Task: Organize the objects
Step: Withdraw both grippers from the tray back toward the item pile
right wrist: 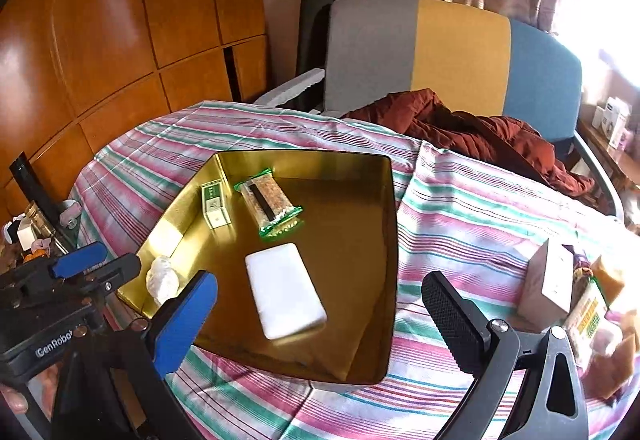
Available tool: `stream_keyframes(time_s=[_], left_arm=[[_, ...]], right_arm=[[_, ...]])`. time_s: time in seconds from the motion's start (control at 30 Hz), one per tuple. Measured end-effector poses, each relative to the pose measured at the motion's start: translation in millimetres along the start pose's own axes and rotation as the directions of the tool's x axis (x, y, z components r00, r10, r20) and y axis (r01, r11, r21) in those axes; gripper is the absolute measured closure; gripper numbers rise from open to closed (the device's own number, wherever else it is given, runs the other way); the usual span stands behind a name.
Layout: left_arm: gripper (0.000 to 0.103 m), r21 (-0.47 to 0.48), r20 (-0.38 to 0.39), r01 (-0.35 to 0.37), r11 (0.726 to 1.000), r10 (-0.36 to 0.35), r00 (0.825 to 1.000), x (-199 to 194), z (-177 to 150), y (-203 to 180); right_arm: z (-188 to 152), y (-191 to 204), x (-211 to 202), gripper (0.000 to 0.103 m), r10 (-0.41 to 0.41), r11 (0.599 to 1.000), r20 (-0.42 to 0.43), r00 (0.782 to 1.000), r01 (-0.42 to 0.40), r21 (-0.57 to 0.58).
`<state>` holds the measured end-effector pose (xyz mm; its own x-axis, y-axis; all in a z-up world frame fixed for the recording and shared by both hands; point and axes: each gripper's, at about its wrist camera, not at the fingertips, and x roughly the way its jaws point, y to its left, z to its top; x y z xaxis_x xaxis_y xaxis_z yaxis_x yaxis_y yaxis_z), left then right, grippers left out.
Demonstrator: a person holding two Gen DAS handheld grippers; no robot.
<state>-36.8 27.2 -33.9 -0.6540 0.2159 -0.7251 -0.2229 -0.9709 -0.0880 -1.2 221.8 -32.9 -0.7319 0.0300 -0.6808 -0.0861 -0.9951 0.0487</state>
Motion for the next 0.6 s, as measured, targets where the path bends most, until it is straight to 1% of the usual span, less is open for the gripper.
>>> stream_keyframes(time_s=[0.2, 0.33, 0.5, 0.6], left_arm=[[0.048, 0.025, -0.009, 0.02, 1.0, -0.02, 1.0, -0.5, -1.6, -13.1], [0.048, 0.043, -0.02, 0.036, 0.998, -0.035, 0.999, 0.5, -2.6, -21.4], [0.048, 0.066, -0.019, 0.057, 0.996, -0.056, 0.998, -2.1, -1.3, -30.6], [0.048, 0.079, -0.023, 0.065, 0.995, -0.064, 0.998, -2.3, -0.6, -36.5]], right_arm=[[0.3, -11.5, -6.1, 0.0, -0.024, 1.0, 0.022, 0.999, 0.023, 0.019], [-2.2, -26.6, -7.8, 0.0, -0.049, 0.998, 0.018, 0.999, 0.048, 0.047], [-12.1, -59.3, -9.7, 0.0, -0.093, 0.989, -0.007, 0.996, 0.093, 0.112], [-21.1, -88.1, -11.5, 0.0, -0.125, 0.978, -0.035, 0.992, 0.129, 0.165]])
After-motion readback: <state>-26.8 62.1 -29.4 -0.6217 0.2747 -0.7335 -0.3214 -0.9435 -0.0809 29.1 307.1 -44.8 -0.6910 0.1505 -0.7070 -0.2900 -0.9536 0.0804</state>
